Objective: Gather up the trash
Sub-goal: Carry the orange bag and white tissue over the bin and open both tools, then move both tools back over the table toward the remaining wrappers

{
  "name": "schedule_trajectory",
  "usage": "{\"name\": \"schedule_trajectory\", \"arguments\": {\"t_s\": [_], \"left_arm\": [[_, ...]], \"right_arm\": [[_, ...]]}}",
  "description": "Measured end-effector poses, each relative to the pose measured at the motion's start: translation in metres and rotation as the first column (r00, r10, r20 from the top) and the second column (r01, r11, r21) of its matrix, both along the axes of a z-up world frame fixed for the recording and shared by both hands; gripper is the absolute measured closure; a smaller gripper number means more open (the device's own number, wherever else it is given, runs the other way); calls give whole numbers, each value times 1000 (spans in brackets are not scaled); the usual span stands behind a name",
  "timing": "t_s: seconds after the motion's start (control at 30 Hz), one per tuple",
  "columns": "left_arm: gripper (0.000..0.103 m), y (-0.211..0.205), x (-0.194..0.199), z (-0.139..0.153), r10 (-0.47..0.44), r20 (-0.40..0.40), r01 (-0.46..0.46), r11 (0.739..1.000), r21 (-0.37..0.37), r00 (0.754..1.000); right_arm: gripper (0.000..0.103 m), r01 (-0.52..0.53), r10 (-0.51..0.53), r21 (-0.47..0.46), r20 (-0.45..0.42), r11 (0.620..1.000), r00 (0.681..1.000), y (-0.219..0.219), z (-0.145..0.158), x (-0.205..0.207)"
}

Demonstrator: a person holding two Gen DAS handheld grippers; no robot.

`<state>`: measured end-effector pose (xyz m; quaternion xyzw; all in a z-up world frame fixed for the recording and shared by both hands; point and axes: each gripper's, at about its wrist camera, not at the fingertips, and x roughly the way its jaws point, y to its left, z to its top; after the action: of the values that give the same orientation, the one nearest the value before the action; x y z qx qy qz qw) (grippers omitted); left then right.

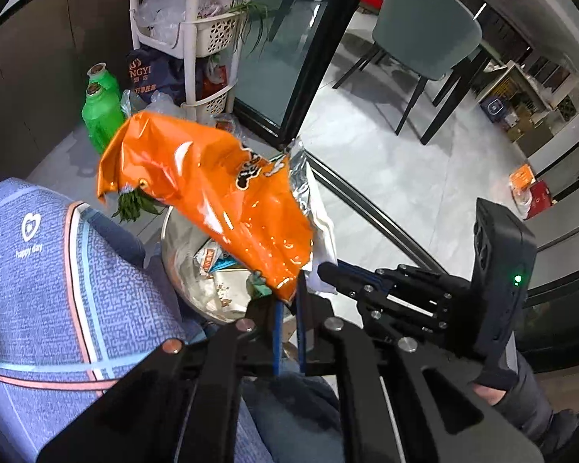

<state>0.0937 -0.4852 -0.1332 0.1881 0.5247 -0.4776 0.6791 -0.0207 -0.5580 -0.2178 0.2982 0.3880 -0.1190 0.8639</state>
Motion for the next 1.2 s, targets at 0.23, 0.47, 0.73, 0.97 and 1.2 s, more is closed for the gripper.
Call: {"name": "schedule_trajectory", "arguments": {"t_s": [0.23, 0.47, 0.73, 0.97, 1.2], "left_arm": [[48, -5, 3, -3, 44, 87, -47, 999, 27, 995], [15, 4, 15, 12, 136, 191, -139, 990, 1, 972], [4, 28, 17, 25, 227, 244, -231, 973, -15, 943], [4, 49, 11, 38, 258, 252, -256, 966, -42, 933], [4, 80, 3, 61, 303, 265, -297, 953, -65, 915]], "right_arm": [[37, -46, 47, -35, 24, 998, 999, 2, -9, 4], [8, -73, 76, -58, 46, 996, 996, 7, -5, 2], [8, -77, 79, -65, 36, 995, 996, 15, 2, 2], [8, -87, 92, -92, 46, 992, 995, 26, 20, 0], [8, -114, 125, -135, 78, 984, 989, 46, 52, -5]]}}
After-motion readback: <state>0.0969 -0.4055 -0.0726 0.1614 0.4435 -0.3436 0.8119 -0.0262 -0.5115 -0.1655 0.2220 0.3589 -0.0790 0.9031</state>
